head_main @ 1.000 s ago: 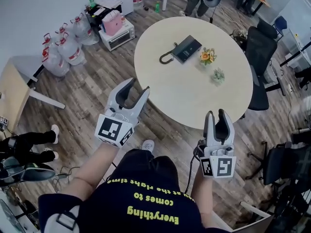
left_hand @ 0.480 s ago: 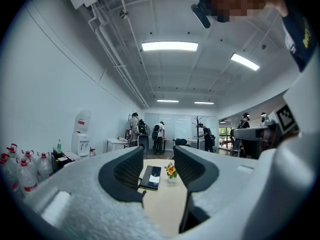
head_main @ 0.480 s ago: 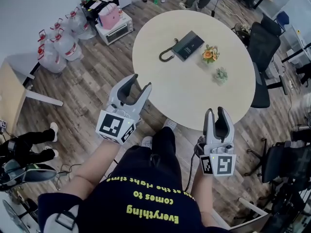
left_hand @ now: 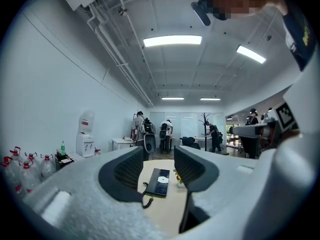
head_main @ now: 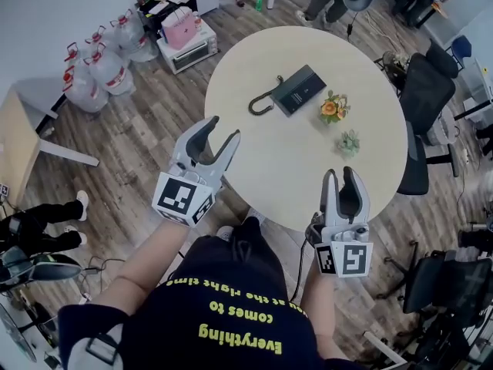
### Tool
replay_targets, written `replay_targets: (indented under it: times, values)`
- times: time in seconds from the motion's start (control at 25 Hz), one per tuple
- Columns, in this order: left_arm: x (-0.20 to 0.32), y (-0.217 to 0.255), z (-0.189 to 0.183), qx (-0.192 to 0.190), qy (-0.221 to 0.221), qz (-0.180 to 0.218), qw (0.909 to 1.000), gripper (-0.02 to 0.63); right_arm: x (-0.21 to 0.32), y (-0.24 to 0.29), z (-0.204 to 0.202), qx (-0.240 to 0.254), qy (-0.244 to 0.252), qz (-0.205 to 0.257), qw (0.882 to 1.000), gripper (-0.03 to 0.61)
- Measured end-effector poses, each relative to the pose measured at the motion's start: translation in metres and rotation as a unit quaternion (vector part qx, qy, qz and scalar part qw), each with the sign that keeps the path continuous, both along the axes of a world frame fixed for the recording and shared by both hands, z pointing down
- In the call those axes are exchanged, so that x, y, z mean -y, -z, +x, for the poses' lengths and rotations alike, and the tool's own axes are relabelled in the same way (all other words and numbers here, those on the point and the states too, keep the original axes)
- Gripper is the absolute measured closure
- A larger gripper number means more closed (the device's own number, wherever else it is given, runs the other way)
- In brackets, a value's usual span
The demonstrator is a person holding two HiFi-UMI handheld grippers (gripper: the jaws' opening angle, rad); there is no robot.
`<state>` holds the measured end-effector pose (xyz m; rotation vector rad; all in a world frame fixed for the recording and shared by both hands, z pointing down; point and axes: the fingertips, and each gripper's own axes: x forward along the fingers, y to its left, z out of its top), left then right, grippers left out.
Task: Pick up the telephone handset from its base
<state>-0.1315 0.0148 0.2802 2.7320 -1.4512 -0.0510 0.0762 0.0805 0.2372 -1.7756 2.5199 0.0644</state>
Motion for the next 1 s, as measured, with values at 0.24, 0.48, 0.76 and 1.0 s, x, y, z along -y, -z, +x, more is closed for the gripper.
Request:
replay_targets:
  times: [0.24, 0.48, 0.76, 1.0]
  values:
    - [0.05, -0.002, 0.039, -0.001, 0.026, -0.009, 0.9996, 0.419, 0.049, -0.003, 0.042, 0.005, 0.02, -0.006, 1.0, 0.437]
    - [0.086, -0.006, 0.064, 0.008, 0.039, -0.008, 0.9992, 0.408, 0.088, -0.012, 0.068, 0.008, 0.038, -0.011, 0.999, 0.437]
    - [0.114, -0.014, 0.083, 0.019, 0.041, -0.02, 0.9988, 0.408, 0.117, -0.026, 0.084, 0.019, 0.045, -0.028, 0.998, 0.437]
    - [0.144, -0.033, 0.086, 0.021, 0.027, -0.044, 0.9985, 0.408, 0.14, -0.035, 0.083, 0.019, 0.033, -0.042, 0.998, 0.437]
